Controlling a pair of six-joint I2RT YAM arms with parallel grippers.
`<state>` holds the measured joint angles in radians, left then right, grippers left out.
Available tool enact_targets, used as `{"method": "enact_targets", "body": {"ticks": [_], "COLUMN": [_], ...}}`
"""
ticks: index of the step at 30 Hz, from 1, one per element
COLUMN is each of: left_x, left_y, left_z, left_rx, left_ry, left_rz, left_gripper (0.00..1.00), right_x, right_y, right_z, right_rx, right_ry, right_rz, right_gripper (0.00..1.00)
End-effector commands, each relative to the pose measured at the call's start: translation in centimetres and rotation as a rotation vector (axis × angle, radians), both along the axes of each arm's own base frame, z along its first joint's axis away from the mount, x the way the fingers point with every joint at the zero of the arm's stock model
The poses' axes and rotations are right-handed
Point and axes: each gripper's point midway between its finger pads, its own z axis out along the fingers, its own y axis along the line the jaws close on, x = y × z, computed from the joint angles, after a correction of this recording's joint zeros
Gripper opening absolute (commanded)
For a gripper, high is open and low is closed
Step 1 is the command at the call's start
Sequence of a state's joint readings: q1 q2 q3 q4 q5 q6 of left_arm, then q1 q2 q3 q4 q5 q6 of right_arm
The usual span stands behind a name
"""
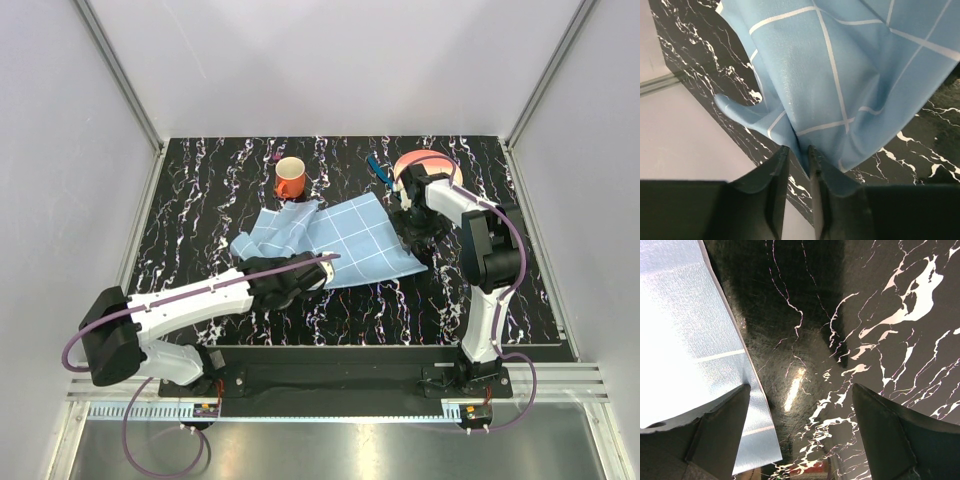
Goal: Set the dinner table for one person
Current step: Flatten out the napkin at the center of the board.
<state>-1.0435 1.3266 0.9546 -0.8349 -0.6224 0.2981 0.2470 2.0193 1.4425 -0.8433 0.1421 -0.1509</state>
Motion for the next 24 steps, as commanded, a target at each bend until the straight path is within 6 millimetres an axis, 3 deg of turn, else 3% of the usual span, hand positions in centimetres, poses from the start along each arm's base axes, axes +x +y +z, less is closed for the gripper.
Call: {"method": "enact_targets", "body": {"ticks": [1, 2, 3, 7, 14, 18, 21, 24], "left_x": [-0.4, -0.3, -0.2, 0.1, 0.4, 1.6, 0.9, 0.7], "left_y": [0.0, -0.1, -0.1, 0.2, 0.6, 1.2, 1.5, 2.0], "left_z": [-0.2, -0.1, 0.2, 1.3, 3.3, 5.8, 5.6, 4.4], "left_rx": [0.034, 0.032, 0.035, 0.007, 0.018, 0.071, 0.097, 0.181], "left_ry": [0.047, 0.051, 0.053, 0.062, 0.012, -0.093, -0.076, -0.062], "left_rz": [-0.068, -0.077, -0.097, -0.124, -0.200, -0.266, -0.357, -0.447], "left_gripper": [0.34, 0.41, 0.56, 0.77, 0.78, 0.76, 0.75, 0.72], "right_x": [-0.4, -0.3, -0.3, -0.4, -0.3, -0.3, -0.3, 1.0], "right_y": [0.1, 0.0, 0.0, 0.0, 0.1, 0.1, 0.2, 0.1], "right_z": [-1.6, -1.6, -1.5, -1.6, -1.5, -1.5, -1.3, 0.0], "right_rx": [-0.039, -0.038, -0.039, -0.040, -0.032, -0.034, -0.031, -0.056], "right_ry": [0.036, 0.033, 0.033, 0.036, 0.034, 0.033, 0.030, -0.033], "right_rz": [0.022, 0.020, 0.022, 0.025, 0.021, 0.024, 0.045, 0.119], "right_gripper": [0.91, 0.91, 0.92, 0.92, 0.92, 0.92, 0.92, 0.92]}}
